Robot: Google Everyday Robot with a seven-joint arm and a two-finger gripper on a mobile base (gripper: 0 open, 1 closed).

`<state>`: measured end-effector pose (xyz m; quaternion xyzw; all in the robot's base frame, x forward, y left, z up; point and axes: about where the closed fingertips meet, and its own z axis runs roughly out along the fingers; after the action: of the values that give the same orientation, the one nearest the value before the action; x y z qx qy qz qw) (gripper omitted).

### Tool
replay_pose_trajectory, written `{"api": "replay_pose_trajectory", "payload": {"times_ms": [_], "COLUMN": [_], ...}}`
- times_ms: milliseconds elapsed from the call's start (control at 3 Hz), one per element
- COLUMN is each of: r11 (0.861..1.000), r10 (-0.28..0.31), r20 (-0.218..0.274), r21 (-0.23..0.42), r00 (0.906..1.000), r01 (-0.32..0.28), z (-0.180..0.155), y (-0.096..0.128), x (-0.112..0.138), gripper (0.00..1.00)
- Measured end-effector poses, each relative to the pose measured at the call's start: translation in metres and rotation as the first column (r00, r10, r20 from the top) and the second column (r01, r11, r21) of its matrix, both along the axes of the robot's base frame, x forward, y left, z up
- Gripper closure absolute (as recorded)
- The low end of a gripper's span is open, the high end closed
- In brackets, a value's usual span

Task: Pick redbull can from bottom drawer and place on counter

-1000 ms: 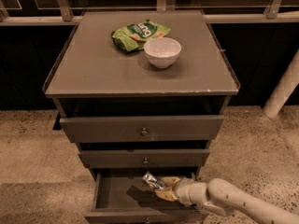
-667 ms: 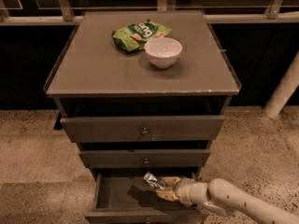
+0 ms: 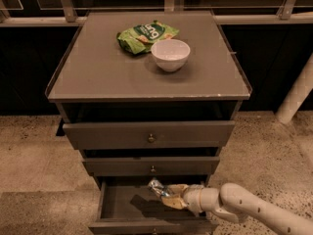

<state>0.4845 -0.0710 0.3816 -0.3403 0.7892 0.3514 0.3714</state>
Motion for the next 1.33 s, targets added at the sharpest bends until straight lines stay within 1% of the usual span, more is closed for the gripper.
{"api": "replay_pose_trajectory", "payload": {"times_ms": [333,667,1000,1333], "r11": [0.999,0.993,0.979,0.962], "r10": [0.014,0.016,0.031,0.046], "r20": [0.035,0.082,0.133,0.216], "r21": [-0.036,-0.118,-0.203,-0.273], "r00": [0.9993,0.9965,0.9907,0.9752], "r01": [-0.013,-0.006,-0.003,0.015], "z": [0.052,0.108,0.162,0.219], "y": [-0.001,-0.001,0.001,0.001], "x": [-0.005,-0.012,-0.017,-0.02], "gripper": [1.0,1.0,1.0,1.0]}}
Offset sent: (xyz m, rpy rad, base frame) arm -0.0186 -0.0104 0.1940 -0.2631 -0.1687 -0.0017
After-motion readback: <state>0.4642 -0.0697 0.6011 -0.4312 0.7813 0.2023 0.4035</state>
